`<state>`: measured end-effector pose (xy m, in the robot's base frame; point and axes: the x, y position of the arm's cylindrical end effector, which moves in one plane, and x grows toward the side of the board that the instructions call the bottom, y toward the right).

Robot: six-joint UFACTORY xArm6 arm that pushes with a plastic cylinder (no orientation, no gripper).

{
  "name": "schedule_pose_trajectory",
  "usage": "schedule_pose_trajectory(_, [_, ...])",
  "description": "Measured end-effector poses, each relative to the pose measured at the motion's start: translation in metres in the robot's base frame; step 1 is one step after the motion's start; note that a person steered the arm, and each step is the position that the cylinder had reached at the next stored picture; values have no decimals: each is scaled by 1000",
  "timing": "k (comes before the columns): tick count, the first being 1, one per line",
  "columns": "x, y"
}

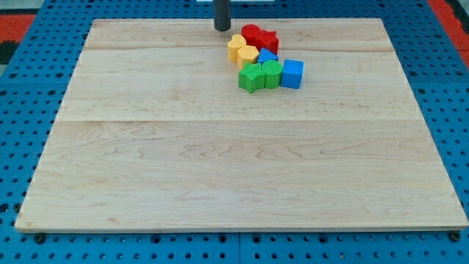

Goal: Push the red circle into the blue triangle

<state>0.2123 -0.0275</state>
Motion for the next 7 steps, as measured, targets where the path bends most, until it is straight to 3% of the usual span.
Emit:
schedule_pose_trajectory(3, [22,82])
schedule_pose_trajectory(4, [-7,74])
schedule_pose_trajectory(5, [-16,116])
schedule_pose_trajectory(7, [32,105])
